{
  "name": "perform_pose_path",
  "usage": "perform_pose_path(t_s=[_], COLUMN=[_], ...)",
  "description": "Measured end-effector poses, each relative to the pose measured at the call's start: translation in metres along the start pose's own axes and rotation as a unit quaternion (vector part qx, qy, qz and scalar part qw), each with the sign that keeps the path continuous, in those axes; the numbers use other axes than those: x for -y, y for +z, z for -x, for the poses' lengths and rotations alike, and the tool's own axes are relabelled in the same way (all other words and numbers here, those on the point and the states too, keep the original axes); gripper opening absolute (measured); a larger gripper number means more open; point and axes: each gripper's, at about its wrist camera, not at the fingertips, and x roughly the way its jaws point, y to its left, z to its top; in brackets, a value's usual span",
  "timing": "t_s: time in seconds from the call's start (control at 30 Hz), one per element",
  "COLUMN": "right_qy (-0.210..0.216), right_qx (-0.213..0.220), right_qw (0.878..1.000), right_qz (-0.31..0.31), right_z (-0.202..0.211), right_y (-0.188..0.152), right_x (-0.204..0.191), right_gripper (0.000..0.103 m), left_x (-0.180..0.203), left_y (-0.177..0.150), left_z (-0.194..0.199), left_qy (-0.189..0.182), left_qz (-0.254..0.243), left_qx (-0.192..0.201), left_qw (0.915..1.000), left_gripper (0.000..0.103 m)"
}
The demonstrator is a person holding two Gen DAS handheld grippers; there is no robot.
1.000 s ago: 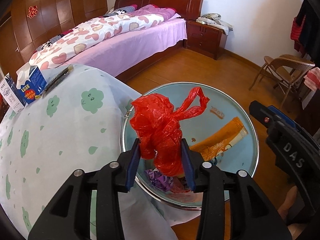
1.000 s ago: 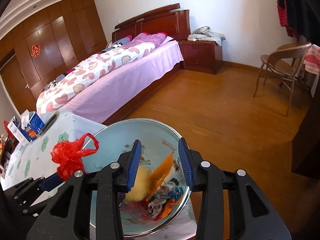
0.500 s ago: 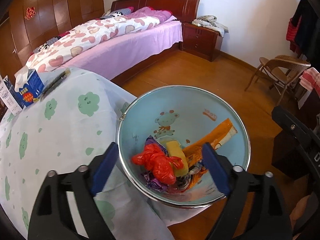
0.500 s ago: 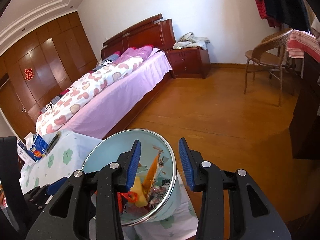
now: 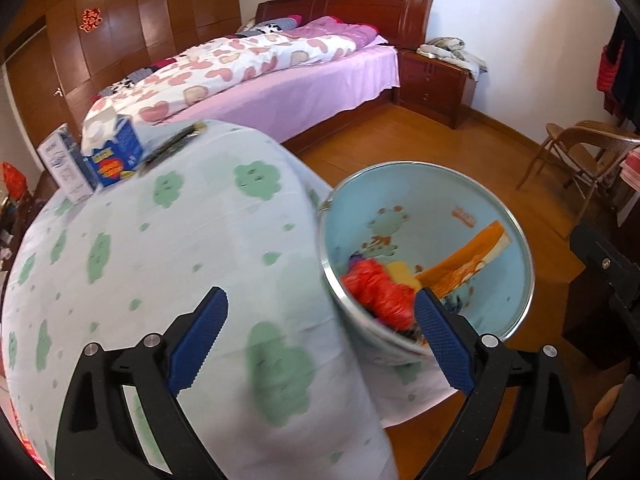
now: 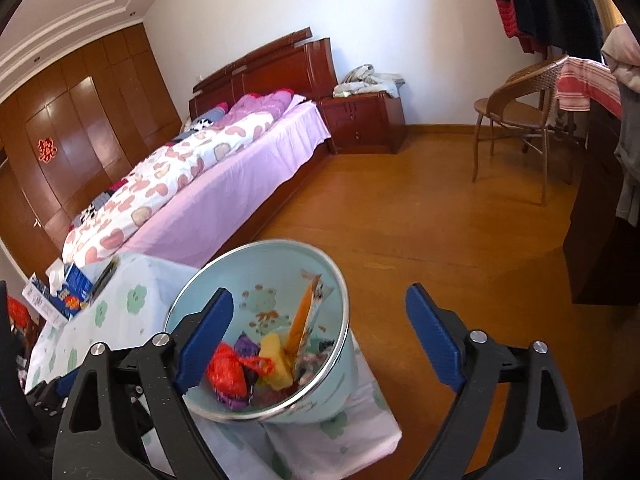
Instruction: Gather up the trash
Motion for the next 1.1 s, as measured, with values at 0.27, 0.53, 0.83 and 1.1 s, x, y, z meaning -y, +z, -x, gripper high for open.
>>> perform_pose_path(t_s=[0.27,0.53,0.83,1.1], right_qy=[0.008,0.021,0.032,0.026], right_qx=[-0.003,0.001,0.044,0.123], right_qw=[0.999,0.997,0.994,0.988], right_qz=[0.045,0.079,0.09,0.086], right_z=[0.019,0.042,0.077,0.104], right_y=[-0.019,-0.035,-0.047,-0.051], right_x=[-0.017,-0.036,-0.049,-0.052], right_gripper=[0.087,0.088,0.088,0.089], left_x=[-0.024,-0.043,-0.056,-0.053], left_y=[-0.02,-0.035,-0.043,-0.043], left_z=[0.039,0.077,0.118,0.143], left_qy=[0.018,0.036,0.033,0.034], left_qz=[-0.001,0.004,0.015,0.017], left_qx=[0.042,0.087,0.137,0.183], left_qw=[0.9989,0.9956,0.9899,0.9825], left_gripper=[0.093,0.097,0.097,0.097])
